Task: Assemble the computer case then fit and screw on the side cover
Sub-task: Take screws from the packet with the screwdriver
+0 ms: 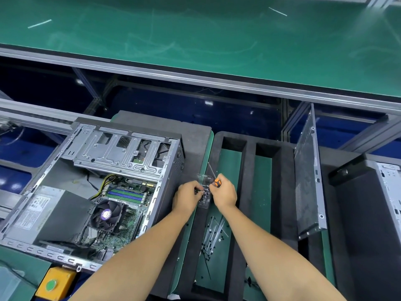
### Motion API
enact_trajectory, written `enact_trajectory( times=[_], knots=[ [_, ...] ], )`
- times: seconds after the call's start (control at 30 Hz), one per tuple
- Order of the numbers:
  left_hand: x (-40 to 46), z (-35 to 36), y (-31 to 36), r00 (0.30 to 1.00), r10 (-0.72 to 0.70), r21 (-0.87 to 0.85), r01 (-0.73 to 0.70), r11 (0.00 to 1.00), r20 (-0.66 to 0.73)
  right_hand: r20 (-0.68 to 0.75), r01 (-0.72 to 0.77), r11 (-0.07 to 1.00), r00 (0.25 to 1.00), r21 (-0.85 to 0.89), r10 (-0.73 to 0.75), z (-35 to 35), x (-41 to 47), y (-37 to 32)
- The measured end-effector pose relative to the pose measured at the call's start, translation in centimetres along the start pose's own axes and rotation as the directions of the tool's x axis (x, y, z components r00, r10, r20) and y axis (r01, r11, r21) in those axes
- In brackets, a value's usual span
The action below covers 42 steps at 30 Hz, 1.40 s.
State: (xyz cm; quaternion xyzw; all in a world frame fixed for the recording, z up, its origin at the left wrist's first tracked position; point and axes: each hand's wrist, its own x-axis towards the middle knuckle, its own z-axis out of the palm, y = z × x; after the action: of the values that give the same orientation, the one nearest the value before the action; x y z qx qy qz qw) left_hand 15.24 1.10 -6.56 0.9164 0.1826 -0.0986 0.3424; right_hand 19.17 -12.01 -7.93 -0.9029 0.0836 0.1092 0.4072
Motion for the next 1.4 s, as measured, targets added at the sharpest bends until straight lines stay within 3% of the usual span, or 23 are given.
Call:
enact_trajectory(
  times=[0.4, 0.6, 1.03, 1.4],
  knots=[
    [0.2, 0.3, 0.7, 0.998, -0.063, 0.025, 0.062, 0.998, 0.008, -0.004, 0.005, 1.0, 1.0, -0.019, -0.005, -0.1, 0.0, -0.1],
    [0.3, 0.7, 0.9, 0.999, -0.027, 0.152, 0.023, 0.988, 0.024, -0.003, 0.018, 0.999, 1.0, -0.03, -0.018, -0.1, -0.2, -0.1],
    [1.0, 0.5, 0.3, 0.998, -0.054, -0.092, 0.057, 0.994, 0.037, -0.032, 0.039, 0.996, 0.999, -0.077, -0.042, -0.6, -1.0, -0.7],
    [0.5, 0.3, 0.7, 0.986, -0.133, -0.164, 0.147, 0.975, 0.097, 0.012, 0.037, 0.999, 0.999, -0.039, -0.036, -0.7, -2.0, -1.1]
  ],
)
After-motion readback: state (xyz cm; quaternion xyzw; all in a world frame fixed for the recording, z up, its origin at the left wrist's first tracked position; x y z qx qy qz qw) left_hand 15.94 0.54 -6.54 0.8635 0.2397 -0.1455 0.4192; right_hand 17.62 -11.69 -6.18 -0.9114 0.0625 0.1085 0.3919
